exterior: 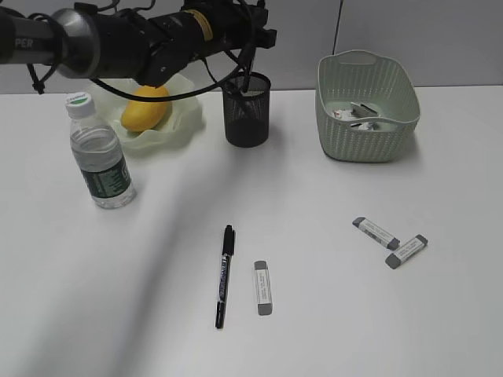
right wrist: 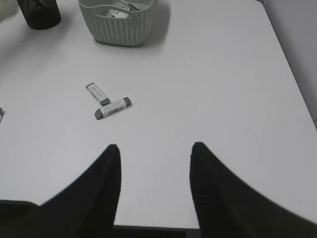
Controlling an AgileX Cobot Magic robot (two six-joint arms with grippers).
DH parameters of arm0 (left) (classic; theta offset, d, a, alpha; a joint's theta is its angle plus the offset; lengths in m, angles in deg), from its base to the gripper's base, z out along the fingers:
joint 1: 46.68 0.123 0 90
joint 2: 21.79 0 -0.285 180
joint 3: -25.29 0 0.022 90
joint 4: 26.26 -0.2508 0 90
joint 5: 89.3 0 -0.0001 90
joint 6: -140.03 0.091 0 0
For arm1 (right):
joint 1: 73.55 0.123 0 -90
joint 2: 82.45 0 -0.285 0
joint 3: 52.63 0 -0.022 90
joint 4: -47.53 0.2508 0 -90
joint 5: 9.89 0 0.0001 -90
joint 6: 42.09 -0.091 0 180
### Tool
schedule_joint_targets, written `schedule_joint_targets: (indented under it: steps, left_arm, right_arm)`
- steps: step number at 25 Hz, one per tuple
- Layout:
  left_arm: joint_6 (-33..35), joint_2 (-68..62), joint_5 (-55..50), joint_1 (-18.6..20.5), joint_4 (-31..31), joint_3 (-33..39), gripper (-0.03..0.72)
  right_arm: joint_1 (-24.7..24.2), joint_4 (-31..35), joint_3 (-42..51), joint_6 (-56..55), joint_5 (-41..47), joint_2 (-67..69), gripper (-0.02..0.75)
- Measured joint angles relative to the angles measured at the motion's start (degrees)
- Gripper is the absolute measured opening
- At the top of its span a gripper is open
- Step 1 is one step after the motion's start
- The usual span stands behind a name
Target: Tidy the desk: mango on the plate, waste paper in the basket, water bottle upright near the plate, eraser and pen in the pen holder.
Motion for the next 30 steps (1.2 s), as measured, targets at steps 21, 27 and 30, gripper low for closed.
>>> schedule_joint_targets:
  steps: [21,27,30]
  left_arm:
    - [0.00,0.43,-5.61,0.02,7.09,0.00,0.503]
    - [0.00,8.72,-23.14,0.02,6.26,0.00,0.508]
    - [0.00,13.70,-31.19,0.02,4.83,0.00,0.508]
  right_arm:
    - [0.00,0.07,0.00,0.00,0.00,0.00,0.372]
    - [0.00,0.07,0.00,0.00,0.00,0.00,0.372]
    - [0.00,0.07,0.00,0.00,0.00,0.00,0.372]
